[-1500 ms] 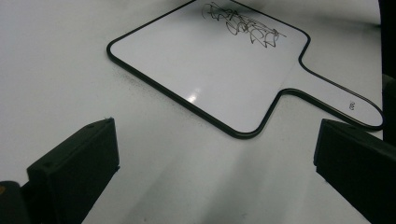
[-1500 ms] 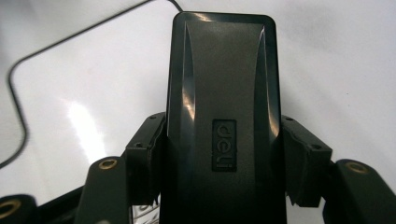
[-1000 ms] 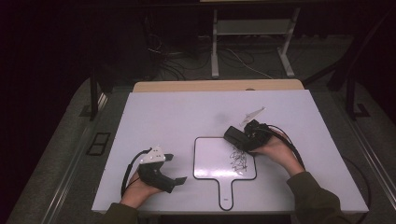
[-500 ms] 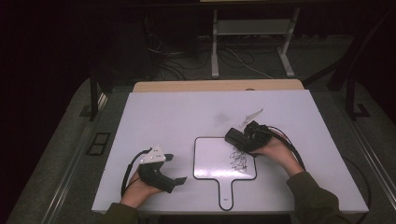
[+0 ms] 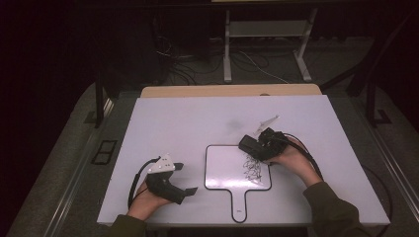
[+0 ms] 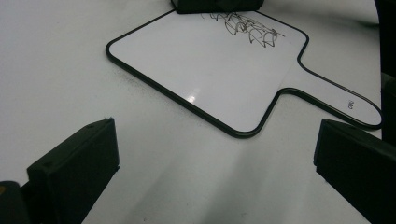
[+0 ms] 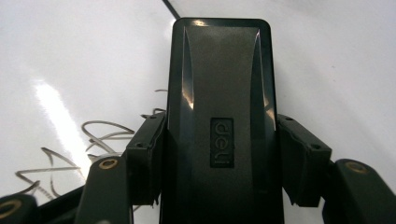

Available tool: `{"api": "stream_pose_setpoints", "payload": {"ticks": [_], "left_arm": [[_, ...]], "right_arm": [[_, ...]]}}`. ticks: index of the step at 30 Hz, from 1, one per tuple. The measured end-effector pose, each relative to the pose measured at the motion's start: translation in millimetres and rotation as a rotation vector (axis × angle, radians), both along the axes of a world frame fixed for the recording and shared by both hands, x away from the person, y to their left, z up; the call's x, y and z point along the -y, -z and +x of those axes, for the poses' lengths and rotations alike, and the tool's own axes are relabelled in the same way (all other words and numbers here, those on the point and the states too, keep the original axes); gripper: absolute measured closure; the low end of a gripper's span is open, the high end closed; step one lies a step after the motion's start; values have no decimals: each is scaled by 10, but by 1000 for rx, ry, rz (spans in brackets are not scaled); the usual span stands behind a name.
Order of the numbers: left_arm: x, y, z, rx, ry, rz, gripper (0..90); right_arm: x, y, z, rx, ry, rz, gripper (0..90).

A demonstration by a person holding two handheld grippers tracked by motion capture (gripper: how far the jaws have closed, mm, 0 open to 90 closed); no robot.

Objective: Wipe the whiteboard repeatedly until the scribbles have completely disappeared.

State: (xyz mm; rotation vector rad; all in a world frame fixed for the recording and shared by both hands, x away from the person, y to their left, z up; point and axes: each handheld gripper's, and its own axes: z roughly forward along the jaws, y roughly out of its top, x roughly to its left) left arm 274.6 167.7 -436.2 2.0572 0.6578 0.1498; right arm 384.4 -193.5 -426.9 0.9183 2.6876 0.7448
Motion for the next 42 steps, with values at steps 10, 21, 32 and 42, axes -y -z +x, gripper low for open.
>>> {"api": "stream_pose_setpoints", "payload": {"ticks": [10,21,32,42], "left_arm": [[6,3,3,-2,3,6,0],[8,4,-1,-2,5,4,0],[6,1,-2,-2,5,4,0],[4,0,-5,-1,3,2,0]], "right_arm": [[-87,0,-36,15,-21,-13,387],[1,-7,13,12,25,-34,387],[65,-18,18,32,49,-78,387],[57,-26,10,37,47,-90,387]]}}
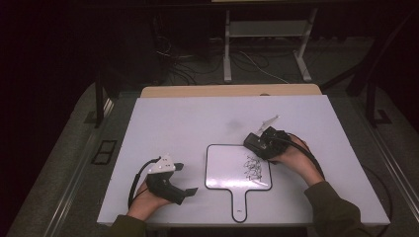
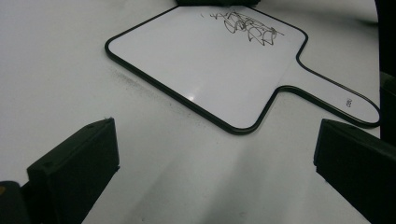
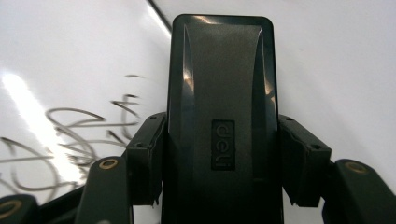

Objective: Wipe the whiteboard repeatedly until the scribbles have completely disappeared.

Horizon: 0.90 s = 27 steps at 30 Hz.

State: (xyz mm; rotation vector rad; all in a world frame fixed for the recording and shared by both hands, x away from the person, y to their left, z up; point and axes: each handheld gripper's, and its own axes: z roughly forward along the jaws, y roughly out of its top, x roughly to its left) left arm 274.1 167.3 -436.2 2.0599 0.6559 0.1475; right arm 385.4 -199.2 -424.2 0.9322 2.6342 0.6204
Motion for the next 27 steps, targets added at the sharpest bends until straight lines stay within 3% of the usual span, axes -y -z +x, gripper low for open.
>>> {"api": "stream_pose_setpoints", "payload": {"ticks": [5,14,22,27], "left_arm": [[-2,1,3,0,1,0,0],[4,1,0,-2,1,1,0],[-5,-1,1,0,-3,-4,0],[-3,0,4,1,0,0,0]], "right_arm": [[82,-1,27,-7,33,4,387],[2,-3,-2,-4,-5,-13,387],[84,-17,1,-7,22,-35,388],[43,-16,-44,-14,-14,-40,387]]}}
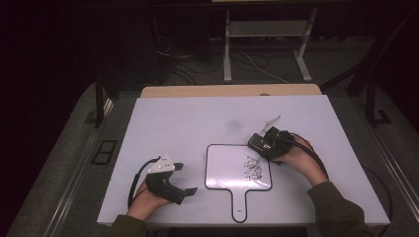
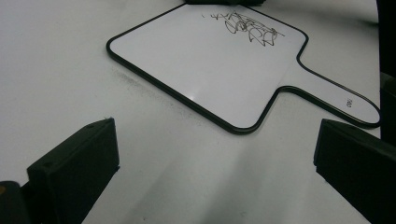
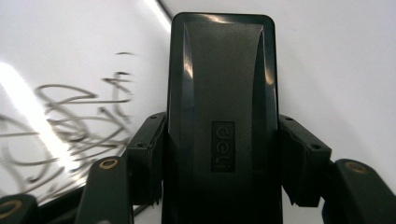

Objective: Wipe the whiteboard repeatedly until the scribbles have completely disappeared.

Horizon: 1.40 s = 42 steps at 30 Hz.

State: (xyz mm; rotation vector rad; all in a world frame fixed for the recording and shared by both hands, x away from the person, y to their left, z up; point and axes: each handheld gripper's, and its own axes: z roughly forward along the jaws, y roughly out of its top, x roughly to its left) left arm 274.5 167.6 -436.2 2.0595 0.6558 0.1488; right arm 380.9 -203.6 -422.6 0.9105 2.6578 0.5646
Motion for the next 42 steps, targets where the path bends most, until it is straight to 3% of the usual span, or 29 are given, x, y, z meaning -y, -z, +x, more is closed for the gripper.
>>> {"api": "stream_pose_setpoints", "payload": {"ticks": [5,13,19,23,29,32,42], "left_arm": [[-2,-2,-3,0,-2,-2,0],[12,1,-3,-3,-1,0,0],[-1,2,-2,-1,0,2,0],[3,2,-2,-2,2,4,0],[1,-1,-7,0,0,0,0],[6,1,-3,-2,3,4,0],[12,1,-5,-2,3,2,0]], "right_arm": [[55,-6,43,8,55,-18,388],[-28,-7,30,15,24,-30,388],[22,-12,42,9,53,-33,388],[-20,-9,16,6,9,-35,388],[32,-13,48,9,63,-41,387],[12,-14,41,11,56,-47,388],[-233,-7,-51,-18,-58,-1,387]]}}
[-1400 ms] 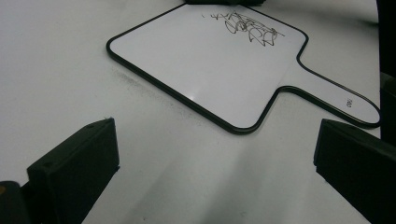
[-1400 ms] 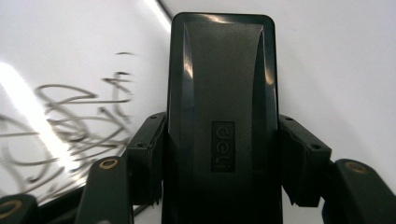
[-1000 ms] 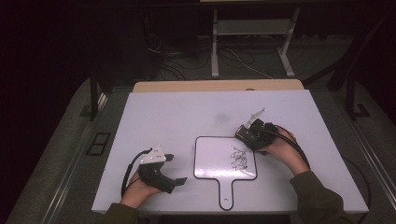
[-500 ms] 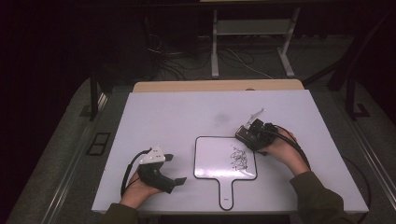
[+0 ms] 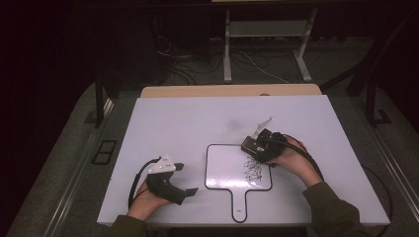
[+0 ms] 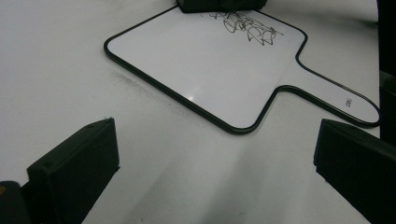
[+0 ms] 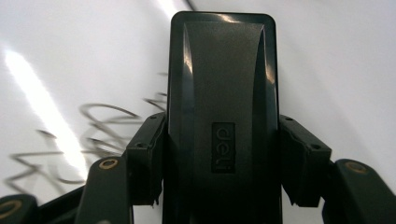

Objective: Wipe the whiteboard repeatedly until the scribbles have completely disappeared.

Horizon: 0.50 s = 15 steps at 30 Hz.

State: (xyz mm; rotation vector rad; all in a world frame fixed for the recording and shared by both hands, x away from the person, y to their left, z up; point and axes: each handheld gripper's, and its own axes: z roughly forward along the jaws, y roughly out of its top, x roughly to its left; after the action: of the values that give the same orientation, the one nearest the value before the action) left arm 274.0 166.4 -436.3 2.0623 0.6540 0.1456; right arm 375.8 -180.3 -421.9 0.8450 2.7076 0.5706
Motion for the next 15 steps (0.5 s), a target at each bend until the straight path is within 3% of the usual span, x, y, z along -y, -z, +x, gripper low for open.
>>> {"api": "stream_pose_setpoints", "payload": {"ticks": [4,7,9,12,15], "left_arm": [[-9,-3,-3,2,-1,0,0],[-12,-2,-2,1,-2,0,0],[-8,-1,-1,0,0,0,0],[-3,2,0,-2,-2,0,0],[1,1,0,-1,0,1,0]], "right_arm": [[-13,-3,11,2,1,-8,387],[96,1,73,19,58,-23,387],[121,1,87,16,59,-18,387],[96,1,73,20,54,-22,387],[-23,3,20,9,7,-4,387]]}}
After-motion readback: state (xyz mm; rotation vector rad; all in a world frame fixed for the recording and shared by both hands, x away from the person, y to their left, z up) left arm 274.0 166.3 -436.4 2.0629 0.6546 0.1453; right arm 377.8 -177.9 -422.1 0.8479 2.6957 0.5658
